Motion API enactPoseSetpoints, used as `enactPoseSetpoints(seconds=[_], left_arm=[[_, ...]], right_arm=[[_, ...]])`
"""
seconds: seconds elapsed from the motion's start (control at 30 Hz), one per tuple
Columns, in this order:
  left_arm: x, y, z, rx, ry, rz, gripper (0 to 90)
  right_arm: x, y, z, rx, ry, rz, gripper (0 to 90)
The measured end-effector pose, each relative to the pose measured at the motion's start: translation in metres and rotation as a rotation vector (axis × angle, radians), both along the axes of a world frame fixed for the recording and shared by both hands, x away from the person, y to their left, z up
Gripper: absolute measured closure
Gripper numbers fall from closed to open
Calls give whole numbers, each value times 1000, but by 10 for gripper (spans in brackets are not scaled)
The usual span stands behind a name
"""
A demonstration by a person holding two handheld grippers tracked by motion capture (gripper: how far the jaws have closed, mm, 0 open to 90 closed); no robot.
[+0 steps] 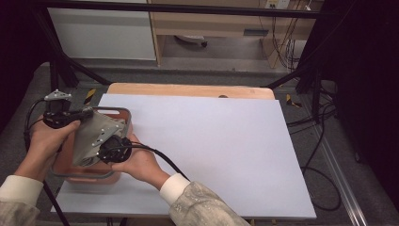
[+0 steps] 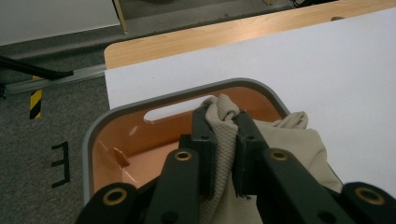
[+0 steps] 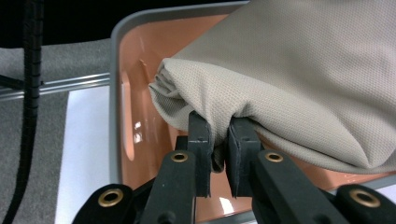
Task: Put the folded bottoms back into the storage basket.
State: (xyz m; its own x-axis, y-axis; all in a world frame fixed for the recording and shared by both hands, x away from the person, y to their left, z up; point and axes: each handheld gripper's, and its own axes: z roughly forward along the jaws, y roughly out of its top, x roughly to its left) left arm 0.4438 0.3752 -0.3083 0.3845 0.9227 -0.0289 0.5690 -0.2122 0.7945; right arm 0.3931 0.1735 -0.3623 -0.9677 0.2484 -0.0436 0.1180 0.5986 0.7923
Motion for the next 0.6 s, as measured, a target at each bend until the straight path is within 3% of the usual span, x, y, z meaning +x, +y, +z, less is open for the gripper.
enactPoseSetpoints(seconds=[0.33, 0.6], left_arm=[[3, 5, -3, 8, 3, 20, 816], [6, 11, -12, 11, 29, 29, 807]], right_arm=[[9, 6, -4, -3, 25, -21, 821], [9, 9, -6, -22, 32, -28, 810]])
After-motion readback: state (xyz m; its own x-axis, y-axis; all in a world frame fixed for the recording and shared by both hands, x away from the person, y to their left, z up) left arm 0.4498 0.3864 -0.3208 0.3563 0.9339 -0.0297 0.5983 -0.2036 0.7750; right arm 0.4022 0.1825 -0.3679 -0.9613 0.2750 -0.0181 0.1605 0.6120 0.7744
